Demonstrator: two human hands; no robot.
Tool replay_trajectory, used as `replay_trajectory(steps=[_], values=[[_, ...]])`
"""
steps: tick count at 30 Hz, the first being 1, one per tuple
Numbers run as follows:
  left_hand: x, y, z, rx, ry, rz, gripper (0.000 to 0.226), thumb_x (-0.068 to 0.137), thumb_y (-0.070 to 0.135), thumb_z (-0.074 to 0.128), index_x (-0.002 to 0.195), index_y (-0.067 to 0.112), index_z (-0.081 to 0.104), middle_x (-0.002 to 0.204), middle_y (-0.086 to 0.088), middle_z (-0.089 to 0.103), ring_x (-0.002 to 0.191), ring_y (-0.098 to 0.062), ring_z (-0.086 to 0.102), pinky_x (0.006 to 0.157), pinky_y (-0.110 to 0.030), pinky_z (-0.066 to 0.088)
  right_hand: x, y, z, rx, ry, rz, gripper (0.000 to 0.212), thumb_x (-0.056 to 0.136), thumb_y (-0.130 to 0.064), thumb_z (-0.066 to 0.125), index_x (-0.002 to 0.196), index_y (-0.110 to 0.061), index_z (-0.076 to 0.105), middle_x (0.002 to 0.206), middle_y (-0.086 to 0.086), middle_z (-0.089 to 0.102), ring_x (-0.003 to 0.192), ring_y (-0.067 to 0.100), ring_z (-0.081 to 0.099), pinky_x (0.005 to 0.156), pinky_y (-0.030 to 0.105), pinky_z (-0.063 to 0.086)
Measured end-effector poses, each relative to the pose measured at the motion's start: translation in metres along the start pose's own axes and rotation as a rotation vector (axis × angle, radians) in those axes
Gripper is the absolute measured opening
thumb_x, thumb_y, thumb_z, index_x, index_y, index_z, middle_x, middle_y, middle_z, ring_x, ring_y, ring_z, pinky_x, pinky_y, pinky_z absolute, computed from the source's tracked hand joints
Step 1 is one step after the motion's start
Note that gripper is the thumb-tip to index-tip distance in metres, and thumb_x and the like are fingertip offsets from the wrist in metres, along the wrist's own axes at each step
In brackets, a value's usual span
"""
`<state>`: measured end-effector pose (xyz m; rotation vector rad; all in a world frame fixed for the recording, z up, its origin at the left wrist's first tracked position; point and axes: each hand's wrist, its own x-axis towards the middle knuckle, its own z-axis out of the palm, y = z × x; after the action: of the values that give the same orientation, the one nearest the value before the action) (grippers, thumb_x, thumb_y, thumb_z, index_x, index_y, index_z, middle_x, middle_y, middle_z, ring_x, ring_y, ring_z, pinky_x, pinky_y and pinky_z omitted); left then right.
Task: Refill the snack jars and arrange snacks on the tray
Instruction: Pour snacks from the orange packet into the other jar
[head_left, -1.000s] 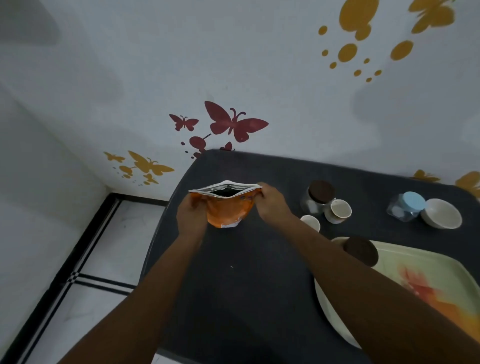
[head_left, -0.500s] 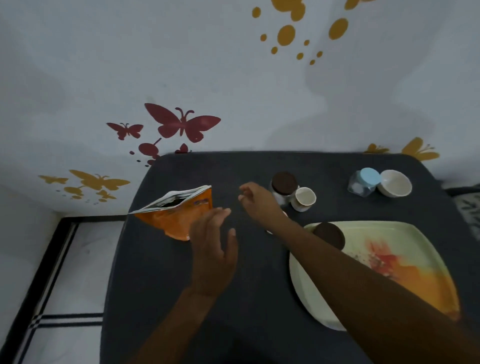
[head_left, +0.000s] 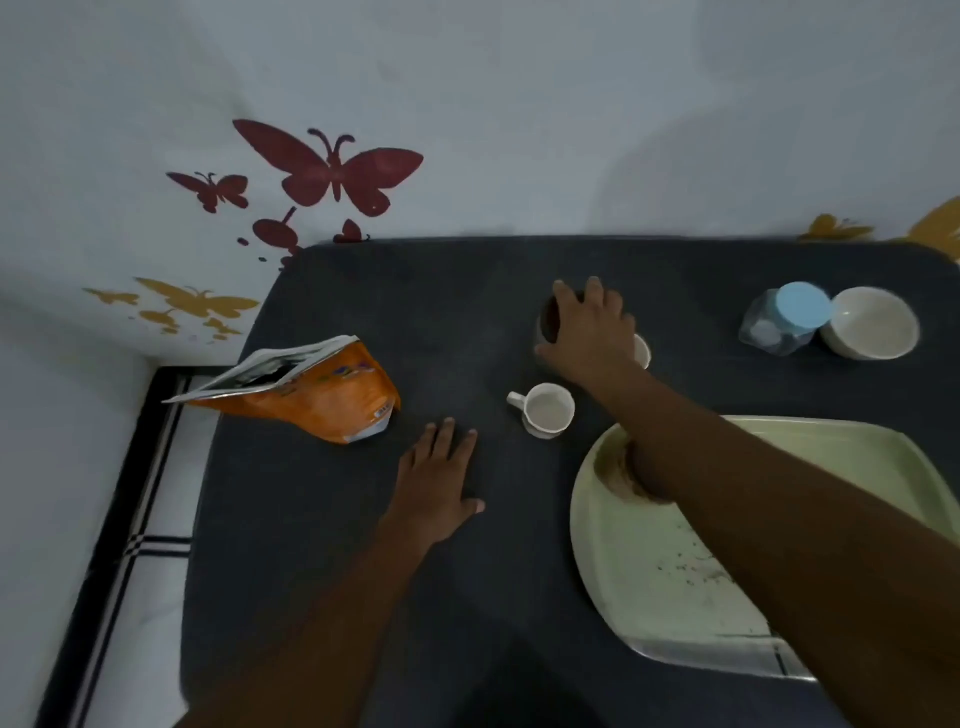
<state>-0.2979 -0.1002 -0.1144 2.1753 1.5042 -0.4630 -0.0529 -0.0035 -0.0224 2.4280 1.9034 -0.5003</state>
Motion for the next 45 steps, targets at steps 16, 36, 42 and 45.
replay_trajectory(steps=[16,36,42,45], values=[[-0.057,0.035,-0.09,-0.349,0.753,0.153,0.127,0.065,0.071,0.082,0.162,0.017,0.02,0.167,-0.011,0.022,0.154,-0.029,0.022,0.122,-0.045,0.023,-0.111,-0.05,-0.057,0.504,0.085,-0.077,0.074,0.066,-0.087,0.055,0.116,-0.032,0.052,0.106,-0.005,0.06,0.092,0.016,0.061,0.077,0.036,0.055],[-0.152,-0.042,-0.104,-0.428,0.359,0.514,0.104,0.055,0.061,0.088,0.143,0.039,0.036,0.136,0.019,0.051,0.117,0.004,0.047,0.097,-0.026,0.048,-0.235,-0.112,-0.053,0.517,-0.404,-0.068,0.066,0.091,-0.048,0.066,0.146,-0.031,0.035,0.14,0.008,0.043,0.114,0.031,0.059,0.085,0.044,0.061],[-0.15,-0.062,-0.101,-0.434,0.364,0.51,0.106,0.057,0.058,0.09,0.145,0.036,0.035,0.13,0.026,0.043,0.114,0.014,0.042,0.097,-0.021,0.041,-0.235,-0.113,-0.053,0.749,-0.379,0.032,0.097,0.083,-0.071,0.063,0.159,-0.038,0.014,0.167,0.004,0.015,0.149,0.035,0.028,0.106,0.051,0.046],[-0.146,-0.056,-0.104,-0.404,0.344,0.491,0.111,0.052,0.065,0.086,0.146,0.038,0.034,0.123,0.037,0.038,0.115,0.017,0.04,0.093,-0.018,0.038,-0.234,-0.11,-0.044,0.677,-0.427,0.041,0.077,0.087,-0.063,0.066,0.15,-0.033,0.033,0.147,0.007,0.044,0.12,0.032,0.058,0.081,0.045,0.061]])
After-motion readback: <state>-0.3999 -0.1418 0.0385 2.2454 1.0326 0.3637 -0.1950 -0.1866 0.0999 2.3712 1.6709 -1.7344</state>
